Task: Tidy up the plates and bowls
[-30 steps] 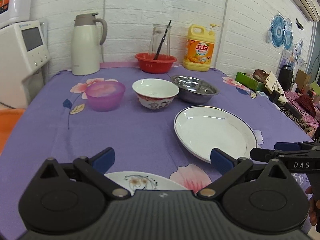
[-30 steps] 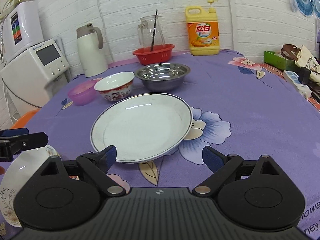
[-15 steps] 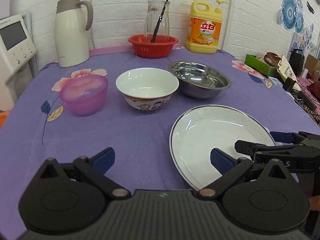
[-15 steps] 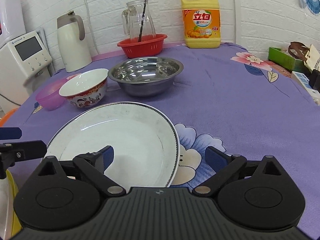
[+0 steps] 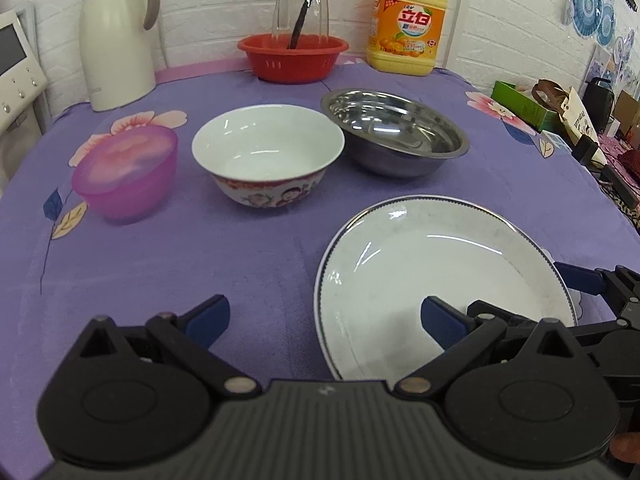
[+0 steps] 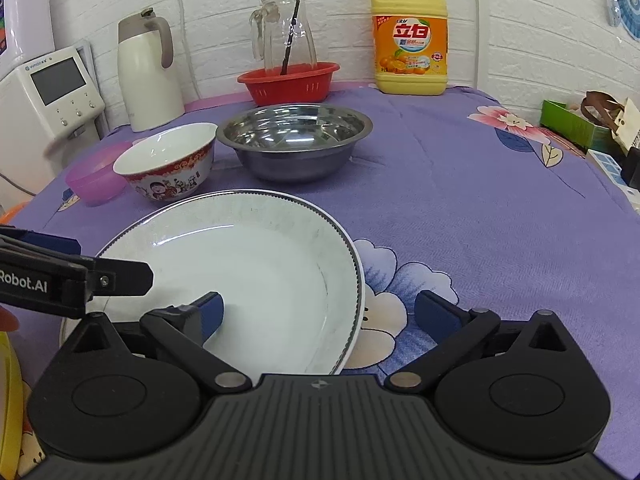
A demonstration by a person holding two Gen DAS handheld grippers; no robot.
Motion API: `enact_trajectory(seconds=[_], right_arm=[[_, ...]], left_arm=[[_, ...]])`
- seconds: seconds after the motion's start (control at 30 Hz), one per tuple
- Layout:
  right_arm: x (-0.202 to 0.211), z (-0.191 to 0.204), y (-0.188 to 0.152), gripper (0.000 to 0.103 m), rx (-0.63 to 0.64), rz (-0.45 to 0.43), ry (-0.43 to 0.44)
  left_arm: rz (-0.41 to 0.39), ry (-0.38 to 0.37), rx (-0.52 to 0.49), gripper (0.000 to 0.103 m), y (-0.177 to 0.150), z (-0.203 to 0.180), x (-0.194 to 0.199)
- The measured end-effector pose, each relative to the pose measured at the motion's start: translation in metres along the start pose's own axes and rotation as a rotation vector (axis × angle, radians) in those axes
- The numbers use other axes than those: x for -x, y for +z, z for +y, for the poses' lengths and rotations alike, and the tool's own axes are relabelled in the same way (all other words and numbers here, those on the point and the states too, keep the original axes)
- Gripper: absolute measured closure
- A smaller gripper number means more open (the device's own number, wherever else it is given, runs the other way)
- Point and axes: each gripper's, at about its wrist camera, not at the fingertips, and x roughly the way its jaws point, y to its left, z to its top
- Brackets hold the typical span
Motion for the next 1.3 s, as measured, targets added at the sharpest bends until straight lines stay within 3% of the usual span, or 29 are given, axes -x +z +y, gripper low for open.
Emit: enact_trajectory(seconds=[0.43,0.83,1.1,1.3], right_arm=[[0.001,-0.002,-0.001,0.000,-0.007,-0.007,0.007],[0.007,-0.008,-0.004,0.000,-0.047,-0.022,0.048],[0.009,0.006,-0.005,0.000,0.058,0.035,0.027],[-0.002,0.016,0.000,0.000,0.114,0.029,0.080]], left_arm=[[0.057,-0.020,0.004,0.002,0.004,-0.009,-0.016],[0.047,-0.042,0.041,0.002,0.008,-0.005,-0.012],[0.052,-0.056,0.012,0.002,0.007,-0.015,-0.017],[0.072,-0.040,-0.012,0.002,0.007,-0.019,-0.020]])
